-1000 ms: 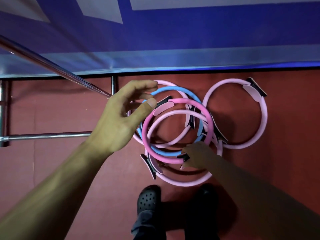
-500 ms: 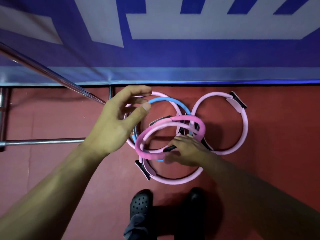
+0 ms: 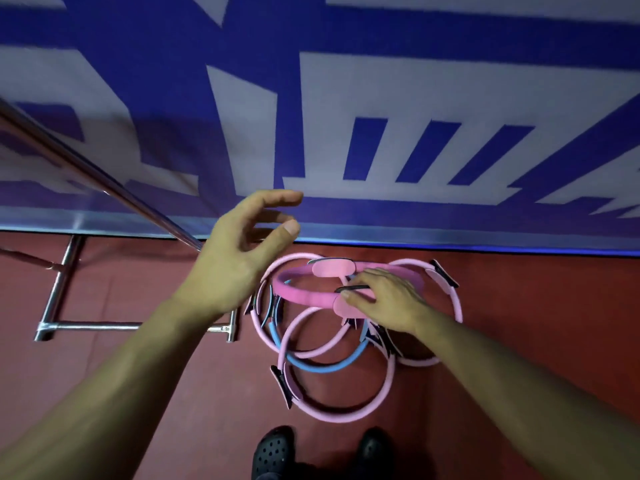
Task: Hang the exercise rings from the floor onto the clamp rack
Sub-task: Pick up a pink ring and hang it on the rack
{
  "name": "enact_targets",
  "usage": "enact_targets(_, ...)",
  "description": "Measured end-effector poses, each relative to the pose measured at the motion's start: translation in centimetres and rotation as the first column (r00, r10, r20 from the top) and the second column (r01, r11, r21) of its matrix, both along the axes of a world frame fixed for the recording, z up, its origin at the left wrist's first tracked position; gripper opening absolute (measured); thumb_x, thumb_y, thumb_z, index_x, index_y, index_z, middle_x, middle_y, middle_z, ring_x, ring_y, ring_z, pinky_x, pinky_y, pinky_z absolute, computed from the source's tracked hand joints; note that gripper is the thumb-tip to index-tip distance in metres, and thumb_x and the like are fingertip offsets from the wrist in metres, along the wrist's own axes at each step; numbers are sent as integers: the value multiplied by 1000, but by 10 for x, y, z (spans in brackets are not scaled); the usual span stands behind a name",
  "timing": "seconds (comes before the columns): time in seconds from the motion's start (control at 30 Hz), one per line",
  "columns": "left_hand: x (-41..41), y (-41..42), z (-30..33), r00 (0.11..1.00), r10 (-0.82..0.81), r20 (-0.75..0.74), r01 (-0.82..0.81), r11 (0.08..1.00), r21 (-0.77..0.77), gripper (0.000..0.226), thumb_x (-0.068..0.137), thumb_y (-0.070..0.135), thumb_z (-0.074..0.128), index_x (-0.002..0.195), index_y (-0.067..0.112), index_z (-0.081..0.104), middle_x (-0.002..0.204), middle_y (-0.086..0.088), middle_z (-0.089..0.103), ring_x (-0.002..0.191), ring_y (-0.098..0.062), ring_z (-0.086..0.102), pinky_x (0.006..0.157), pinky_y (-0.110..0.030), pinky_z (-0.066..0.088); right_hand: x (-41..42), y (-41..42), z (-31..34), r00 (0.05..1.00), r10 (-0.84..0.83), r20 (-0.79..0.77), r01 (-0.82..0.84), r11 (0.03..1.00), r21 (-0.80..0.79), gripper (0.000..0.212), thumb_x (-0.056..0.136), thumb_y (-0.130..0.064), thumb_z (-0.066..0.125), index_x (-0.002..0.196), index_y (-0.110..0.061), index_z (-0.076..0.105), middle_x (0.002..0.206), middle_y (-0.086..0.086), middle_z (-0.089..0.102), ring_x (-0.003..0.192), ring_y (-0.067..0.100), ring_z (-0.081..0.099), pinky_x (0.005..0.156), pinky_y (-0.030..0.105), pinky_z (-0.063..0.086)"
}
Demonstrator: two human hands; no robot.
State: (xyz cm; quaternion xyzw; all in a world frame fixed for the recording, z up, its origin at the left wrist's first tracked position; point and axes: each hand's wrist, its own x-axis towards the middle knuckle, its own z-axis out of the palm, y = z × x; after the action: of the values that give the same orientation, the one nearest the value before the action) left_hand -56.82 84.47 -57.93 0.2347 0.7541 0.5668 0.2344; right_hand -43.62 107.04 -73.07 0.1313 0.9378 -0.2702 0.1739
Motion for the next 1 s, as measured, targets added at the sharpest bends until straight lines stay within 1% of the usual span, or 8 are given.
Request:
enact_targets(0.1,-5,2,50,999,17,-51,-16,1000,5,33,93,37,65,126,32,66,122,4,71,114,-13,68,99,-30,52,-8,12,62,998,-28,-62,27,1000,-7,65,84,-77,33,116,-32,69,120,-13,68,119,12,60,102,35,46)
enact_targets(0.27,-10,0,141,992,42,-118,-39,999,21,41,89,48,63,128,35,65,121,10,71,116,-13,68,99,-30,53,-25,30,188,992,-27,-120,30,999,27,34,101,-57,42,112,-32,64,118,-14,67,116,15,60,95,37,46)
enact_targets(0.33,-9,-1,177,988,62,-139,-61,998,15,38,90,45,63,127,36,66,117,11,71,114,-11,68,98,-26,53,-33,31,245,990,-6,-141,13,999,50,35,102,-56,38,106,-30,62,112,-9,69,108,22,63,90,39,47)
enact_targets(0.53,0,-12,292,971,117,-209,-111,993,41,54,81,60,61,129,35,64,124,8,69,110,-1,66,93,-15,48,-50,16,421,964,86,-251,-64,993,94,72,84,-82,20,103,-29,64,105,-3,72,99,28,63,84,39,47)
enact_targets(0.67,11,-40,359,951,189,-243,-181,982,57,56,79,64,59,127,35,64,129,11,68,112,3,65,93,-14,47,-34,-2,513,935,66,-349,-37,995,89,95,67,-100,7,73,-19,56,75,-3,63,76,25,59,72,39,49)
enact_targets(0.8,24,-82,405,914,297,-276,-288,955,73,59,81,63,61,127,26,66,129,9,70,111,5,64,101,-24,47,-15,-16,580,916,-10,-401,-10,999,-48,86,67,-97,9,62,-18,41,62,-1,51,61,22,47,61,36,38)
enact_targets(0.9,29,-118,433,882,390,-265,-377,921,98,39,93,52,63,123,28,69,126,3,72,116,-12,66,101,-28,48,-1,-27,618,873,-132,-470,14,969,-247,88,65,-102,11,59,-18,39,60,0,49,60,20,44,64,37,38)
enact_targets(1.0,38,-149,461,853,473,-222,-445,880,166,47,79,76,59,110,43,73,118,3,74,115,-28,67,98,-39,50,6,-45,649,846,-282,-454,75,903,-422,83,72,-93,18,58,-18,48,67,1,58,67,19,52,73,37,43)
